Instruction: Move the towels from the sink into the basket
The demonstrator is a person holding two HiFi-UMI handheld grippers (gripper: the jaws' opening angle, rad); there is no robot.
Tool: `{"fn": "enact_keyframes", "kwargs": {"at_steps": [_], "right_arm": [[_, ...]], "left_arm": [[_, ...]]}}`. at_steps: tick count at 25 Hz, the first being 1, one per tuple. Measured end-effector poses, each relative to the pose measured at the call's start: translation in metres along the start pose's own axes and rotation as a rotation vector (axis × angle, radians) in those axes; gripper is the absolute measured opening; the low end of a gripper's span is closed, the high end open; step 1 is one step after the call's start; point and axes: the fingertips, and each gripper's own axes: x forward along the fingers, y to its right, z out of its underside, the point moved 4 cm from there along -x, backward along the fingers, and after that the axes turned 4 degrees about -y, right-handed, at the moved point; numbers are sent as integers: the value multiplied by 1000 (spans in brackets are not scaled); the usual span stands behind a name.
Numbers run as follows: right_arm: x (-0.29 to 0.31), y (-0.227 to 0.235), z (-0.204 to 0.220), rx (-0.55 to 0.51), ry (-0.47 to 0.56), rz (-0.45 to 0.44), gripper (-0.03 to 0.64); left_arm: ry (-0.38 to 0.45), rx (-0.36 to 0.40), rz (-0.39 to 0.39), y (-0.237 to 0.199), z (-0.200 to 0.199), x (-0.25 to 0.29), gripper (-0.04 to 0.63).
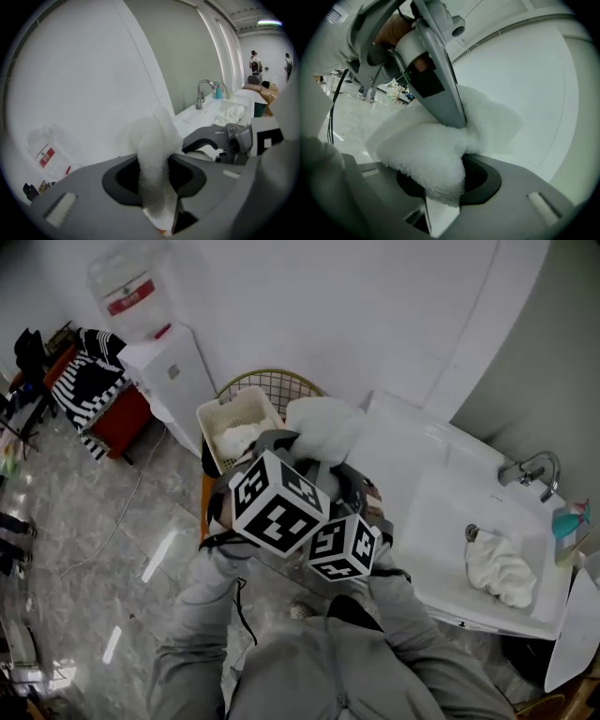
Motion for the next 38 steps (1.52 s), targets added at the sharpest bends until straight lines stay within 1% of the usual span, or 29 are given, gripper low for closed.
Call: {"fn": "enact_keyframes", "kwargs": {"at_steps": [5,10,14,20,22,25,29,33,35,38], "right_arm": [[32,-19,-40,-34,54,-31,130],[81,-29,-68,-65,78,-54,130],[132,-35,-79,-77,62,-84,130],[219,-40,-90,-89,31,-113,130],[248,-44,-83,-101,-8,-137,130],[279,-57,-62,-104,-87,-192,132],[328,-70,-36,-114,-158,-252,132],[364,-92,-2,-127,-259,-318,133],[378,-104,13,-150,-324,-359,133],[392,-123,31,-196,-407,-404,135]], "left_arm": [[-2,-43,-68,-48,24,-11,191],[-3,-95,-117,-99,46,0,192],[-18,-139,-125,-141,64,27,192],[-66,-165,-101,-204,93,88,192],[-85,-181,-88,-220,105,112,192],[-135,-205,-58,-226,130,149,193],[-200,-214,-46,-241,160,205,201],[-264,-245,4,-241,198,254,215],[-309,-255,20,-242,215,275,219],[-393,-247,54,-241,240,300,227]]}}
